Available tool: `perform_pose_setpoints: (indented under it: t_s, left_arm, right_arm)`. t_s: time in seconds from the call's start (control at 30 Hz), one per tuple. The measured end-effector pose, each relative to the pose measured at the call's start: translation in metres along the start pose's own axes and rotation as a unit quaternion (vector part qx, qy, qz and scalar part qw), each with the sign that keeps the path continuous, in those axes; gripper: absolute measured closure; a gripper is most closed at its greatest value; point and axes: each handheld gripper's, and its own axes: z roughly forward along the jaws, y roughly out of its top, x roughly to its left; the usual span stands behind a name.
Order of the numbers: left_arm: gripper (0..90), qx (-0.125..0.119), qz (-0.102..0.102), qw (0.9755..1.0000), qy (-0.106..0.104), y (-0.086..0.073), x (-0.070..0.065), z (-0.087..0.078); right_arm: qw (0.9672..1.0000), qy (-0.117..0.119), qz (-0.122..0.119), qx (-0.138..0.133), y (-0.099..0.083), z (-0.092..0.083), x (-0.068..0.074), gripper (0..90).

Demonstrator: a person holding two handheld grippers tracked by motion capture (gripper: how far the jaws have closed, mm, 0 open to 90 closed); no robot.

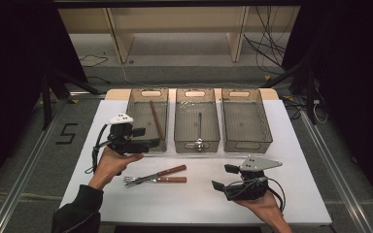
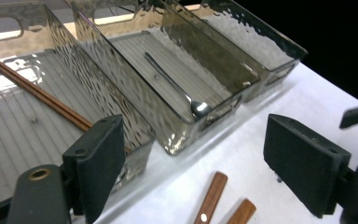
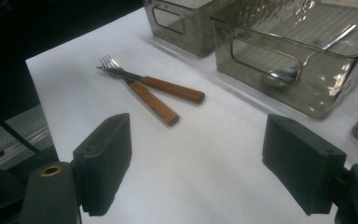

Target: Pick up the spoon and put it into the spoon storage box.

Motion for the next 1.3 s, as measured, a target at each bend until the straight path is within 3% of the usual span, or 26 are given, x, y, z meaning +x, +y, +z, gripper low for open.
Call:
perform_pose_setpoints:
  t_s: [0.27,0.67,0.9,1.17,1.3]
  left_arm:
    - [19.2,-0.011,0.005,0.9999,0.003,-0.023,0.000,-0.008]
    - [19.0,-0.047,0.014,0.9988,-0.003,-0.056,-0.007,-0.023]
    - [17.2,-0.047,0.012,0.9988,-0.001,-0.074,-0.009,-0.027]
    - [16.6,-0.050,0.023,0.9985,-0.003,-0.082,-0.013,-0.032]
    - [16.6,-0.043,0.038,0.9984,0.001,-0.085,-0.016,-0.032]
  right_arm:
    - [0.9999,0.000,-0.013,0.011,0.005,0.004,0.002,24.7]
    - [0.9993,0.002,-0.030,0.023,0.015,0.016,0.002,24.7]
    - [0.9989,0.000,-0.037,0.029,0.020,0.022,0.002,24.6]
    - [0.9985,0.000,-0.041,0.036,0.024,0.030,0.002,24.6]
    - [0.9983,0.001,-0.042,0.040,0.026,0.035,0.003,24.6]
